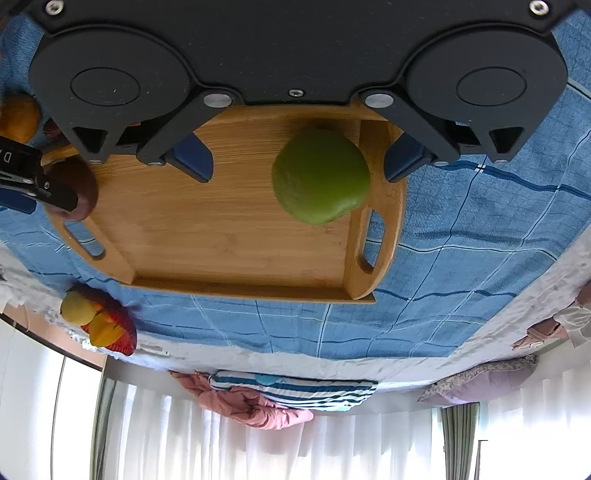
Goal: Organize fruits
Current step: 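Open the left gripper on the tray while the right gripper releases the apple there, then withdraw both open grippers from the tray back toward the remaining fruits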
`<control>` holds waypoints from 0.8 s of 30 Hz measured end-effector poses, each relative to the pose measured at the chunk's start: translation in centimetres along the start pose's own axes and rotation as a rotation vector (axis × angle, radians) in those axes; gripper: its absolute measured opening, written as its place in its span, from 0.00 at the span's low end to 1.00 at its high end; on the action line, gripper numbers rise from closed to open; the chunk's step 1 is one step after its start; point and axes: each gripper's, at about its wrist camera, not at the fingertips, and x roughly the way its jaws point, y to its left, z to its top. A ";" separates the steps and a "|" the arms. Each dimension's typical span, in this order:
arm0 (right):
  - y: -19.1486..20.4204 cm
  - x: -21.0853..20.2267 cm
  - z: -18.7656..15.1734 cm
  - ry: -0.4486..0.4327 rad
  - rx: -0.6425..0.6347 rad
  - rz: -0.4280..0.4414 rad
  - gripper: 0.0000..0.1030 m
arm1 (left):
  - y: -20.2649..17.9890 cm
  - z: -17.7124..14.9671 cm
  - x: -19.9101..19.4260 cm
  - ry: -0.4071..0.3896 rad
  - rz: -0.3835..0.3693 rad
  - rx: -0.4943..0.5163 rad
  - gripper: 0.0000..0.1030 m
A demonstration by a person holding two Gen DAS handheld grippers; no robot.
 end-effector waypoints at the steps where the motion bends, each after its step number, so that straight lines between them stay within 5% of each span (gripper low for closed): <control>1: 0.1 -0.2 0.0 -0.007 -0.007 -0.001 0.88 | 0.0 0.0 -0.2 -0.003 -0.002 -0.002 0.98; 24: -1.3 -5.5 -1.4 -0.116 -0.004 -0.024 0.98 | -1.4 -3.1 -7.0 -0.135 -0.045 0.018 1.00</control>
